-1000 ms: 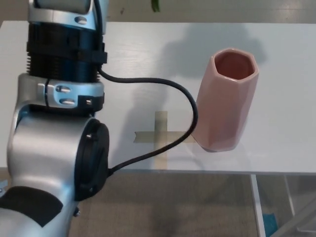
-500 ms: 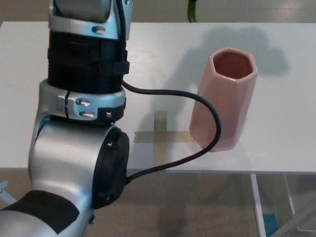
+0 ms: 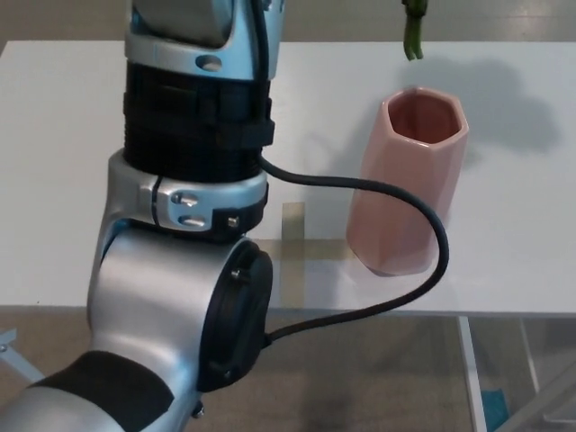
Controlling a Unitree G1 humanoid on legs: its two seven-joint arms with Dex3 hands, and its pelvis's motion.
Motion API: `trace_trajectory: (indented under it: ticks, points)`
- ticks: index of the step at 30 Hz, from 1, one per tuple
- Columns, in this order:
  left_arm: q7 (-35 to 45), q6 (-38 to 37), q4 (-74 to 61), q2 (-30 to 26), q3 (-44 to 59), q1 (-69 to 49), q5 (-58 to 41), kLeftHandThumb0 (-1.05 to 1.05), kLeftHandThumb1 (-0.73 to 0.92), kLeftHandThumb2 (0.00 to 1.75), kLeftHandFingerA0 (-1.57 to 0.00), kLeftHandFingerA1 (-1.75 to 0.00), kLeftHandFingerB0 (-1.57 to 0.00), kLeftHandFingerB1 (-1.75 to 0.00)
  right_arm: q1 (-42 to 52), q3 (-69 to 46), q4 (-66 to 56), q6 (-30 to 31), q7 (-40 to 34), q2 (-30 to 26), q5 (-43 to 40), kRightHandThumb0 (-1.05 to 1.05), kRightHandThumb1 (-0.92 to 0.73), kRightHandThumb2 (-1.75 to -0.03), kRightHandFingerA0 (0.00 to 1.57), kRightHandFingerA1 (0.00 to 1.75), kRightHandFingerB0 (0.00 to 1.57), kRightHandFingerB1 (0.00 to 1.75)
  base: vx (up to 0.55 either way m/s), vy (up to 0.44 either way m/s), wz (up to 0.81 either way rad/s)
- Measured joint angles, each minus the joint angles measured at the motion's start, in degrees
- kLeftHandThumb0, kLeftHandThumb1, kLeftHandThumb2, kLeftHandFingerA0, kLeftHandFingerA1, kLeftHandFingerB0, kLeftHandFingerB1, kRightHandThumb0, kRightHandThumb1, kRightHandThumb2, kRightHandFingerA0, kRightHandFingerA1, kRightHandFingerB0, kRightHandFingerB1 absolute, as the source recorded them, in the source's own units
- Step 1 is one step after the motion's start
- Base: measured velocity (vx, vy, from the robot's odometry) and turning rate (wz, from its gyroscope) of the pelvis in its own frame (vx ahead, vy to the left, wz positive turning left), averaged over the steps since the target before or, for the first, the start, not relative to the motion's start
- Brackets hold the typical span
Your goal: Use the left hand to pick up the rose and then lift and insert it into the pink vase.
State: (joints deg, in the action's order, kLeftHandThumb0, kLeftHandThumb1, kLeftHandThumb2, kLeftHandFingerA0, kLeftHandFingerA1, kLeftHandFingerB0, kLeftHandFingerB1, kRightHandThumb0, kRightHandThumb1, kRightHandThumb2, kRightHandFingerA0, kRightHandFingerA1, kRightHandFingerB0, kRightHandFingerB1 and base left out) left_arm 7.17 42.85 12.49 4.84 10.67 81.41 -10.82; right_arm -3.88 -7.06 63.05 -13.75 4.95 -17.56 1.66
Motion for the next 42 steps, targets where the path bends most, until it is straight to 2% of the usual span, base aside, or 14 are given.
trace_trajectory:
  ticks: [9, 16, 18, 20, 23, 32, 42]
  points:
    - [-0.32, 0.78, -0.61, 0.24, -2.22, -0.92, -0.98, -0.2, 0.79, 0.65, -0.99, -1.52, -0.78, -0.92, -0.16, -0.11, 0.26, 0.01, 0.15, 0.0, -0.02, -0.26, -0.64, -0.58, 0.55, 0.47, 0.48, 0.42, 0.0, 0.0, 0.0]
    - [-0.31, 0.36, -0.05, 0.35, -4.34, -2.32, -1.15, -0.19, 0.79, 0.67, -0.98, -1.53, -0.75, -1.05, -0.2, -0.13, 0.1, 0.01, 0.27, 0.0, -0.03, -0.26, -0.64, -0.58, 0.55, 0.47, 0.48, 0.42, 0.0, 0.0, 0.0]
    - [-0.32, 0.08, 0.18, 0.33, -4.9, -2.95, -1.13, -0.19, 0.79, 0.67, -0.96, -1.52, -0.75, -1.02, -0.21, -0.13, 0.11, 0.01, 0.29, 0.0, -0.02, -0.26, -0.64, -0.58, 0.55, 0.47, 0.48, 0.42, 0.0, 0.0, 0.0]
    - [-0.35, -0.1, 0.23, 0.31, -5.26, -3.37, -1.08, -0.21, 0.79, 0.7, -0.89, -1.5, -0.76, -0.9, -0.22, -0.14, 0.11, 0.01, 0.32, 0.0, -0.02, -0.26, -0.64, -0.58, 0.55, 0.47, 0.48, 0.42, 0.0, 0.0, 0.0]
    - [-0.44, -0.52, 0.67, 0.19, -5.89, -3.93, -0.95, -0.2, 0.81, 0.65, -0.93, -1.52, -0.76, -0.9, -0.34, -0.11, 0.14, 0.01, 0.35, 0.0, -0.01, -0.25, -0.64, -0.58, 0.55, 0.47, 0.48, 0.42, 0.0, 0.0, 0.0]
    - [-0.91, -1.99, 2.62, 0.15, -6.86, -4.5, -0.93, -0.2, 0.8, 0.67, -0.93, -1.54, -0.78, -0.97, -0.82, -0.03, 0.22, 0.0, 0.39, 0.0, 0.01, -0.26, -0.63, -0.59, 0.54, 0.47, 0.47, 0.43, 0.0, 0.0, 0.0]
    - [-1.14, -2.68, 3.03, 0.53, -7.31, -5.36, -0.97, -0.2, 0.81, 0.65, -0.95, -1.55, -0.79, -0.89, -0.98, 0.11, 0.09, -0.01, 0.61, 0.0, 0.01, -0.26, -0.64, -0.58, 0.55, 0.47, 0.48, 0.42, 0.0, 0.0, 0.0]
